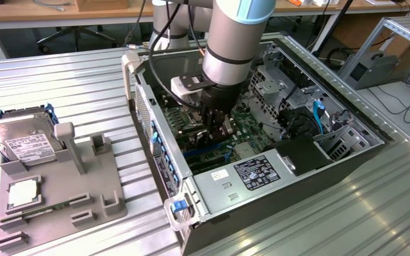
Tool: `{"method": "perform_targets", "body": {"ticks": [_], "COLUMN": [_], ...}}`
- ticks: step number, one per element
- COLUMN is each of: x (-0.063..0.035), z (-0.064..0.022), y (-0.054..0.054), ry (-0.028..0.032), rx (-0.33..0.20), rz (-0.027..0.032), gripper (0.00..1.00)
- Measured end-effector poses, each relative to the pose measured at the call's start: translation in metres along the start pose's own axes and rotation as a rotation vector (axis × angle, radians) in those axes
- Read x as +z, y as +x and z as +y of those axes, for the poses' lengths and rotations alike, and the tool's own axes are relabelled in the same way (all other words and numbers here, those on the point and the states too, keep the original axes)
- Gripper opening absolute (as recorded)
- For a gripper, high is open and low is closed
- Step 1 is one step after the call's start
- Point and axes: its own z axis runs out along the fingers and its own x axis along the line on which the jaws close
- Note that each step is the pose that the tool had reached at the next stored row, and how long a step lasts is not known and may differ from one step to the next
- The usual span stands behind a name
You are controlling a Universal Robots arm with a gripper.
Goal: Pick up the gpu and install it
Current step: 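Insert the gpu into the slot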
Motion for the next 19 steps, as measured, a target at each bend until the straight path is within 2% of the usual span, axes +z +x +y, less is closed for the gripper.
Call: {"method": "perform_targets", "body": {"ticks": [19], "x": [-0.0009], "z": [-0.0012], "y": [0.0019], "ry": [0.0003], "rx": [0.016], "rz": [-0.0003], "gripper": [0.27]}}
